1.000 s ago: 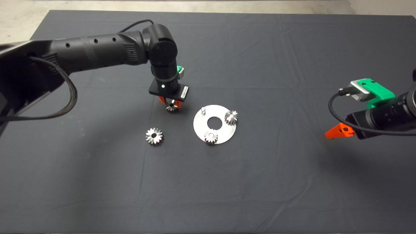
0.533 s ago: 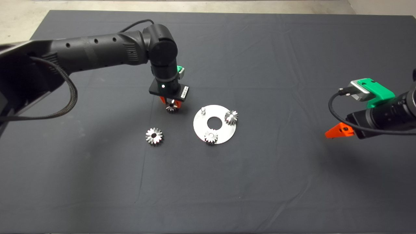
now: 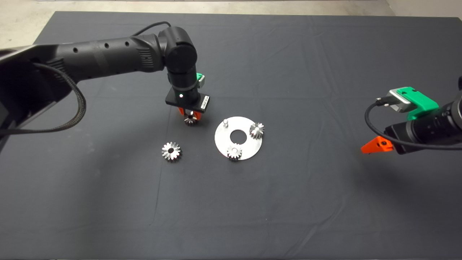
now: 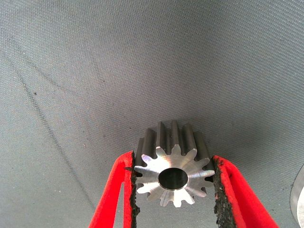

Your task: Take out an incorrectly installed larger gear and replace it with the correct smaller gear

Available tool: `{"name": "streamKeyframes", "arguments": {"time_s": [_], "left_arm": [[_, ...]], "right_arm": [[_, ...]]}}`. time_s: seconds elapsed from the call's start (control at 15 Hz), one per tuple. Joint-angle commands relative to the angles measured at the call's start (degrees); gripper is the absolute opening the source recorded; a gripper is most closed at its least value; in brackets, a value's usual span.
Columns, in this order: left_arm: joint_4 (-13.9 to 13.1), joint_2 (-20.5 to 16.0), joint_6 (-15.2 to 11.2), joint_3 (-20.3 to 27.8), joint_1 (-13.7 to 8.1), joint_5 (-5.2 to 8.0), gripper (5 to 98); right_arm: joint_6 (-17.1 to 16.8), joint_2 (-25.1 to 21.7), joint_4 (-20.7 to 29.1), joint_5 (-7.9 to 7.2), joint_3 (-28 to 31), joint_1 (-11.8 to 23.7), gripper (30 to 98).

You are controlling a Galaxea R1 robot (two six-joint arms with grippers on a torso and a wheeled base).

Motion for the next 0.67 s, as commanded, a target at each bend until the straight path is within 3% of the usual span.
{"name": "streamKeyframes", "arguments": {"time_s": [0.0, 0.13, 0.6], "left_arm": [[-0.6, 0.2, 0.2, 0.2, -0.1, 1.09, 29.9], [-0.6, 0.1, 0.1, 0.6, -0.1, 2.13, 27.6], [-1.2, 0.3, -0.5, 2.6, -1.0, 2.76, 22.5]], "right_arm": [[0.3, 0.3, 1.5, -5.40, -0.1, 1.3, 96.9], [0.3, 0.6, 1.5, -5.40, -0.1, 1.3, 96.9], [0.4, 2.1, 1.5, -5.40, -0.6, 1.3, 96.9]]}}
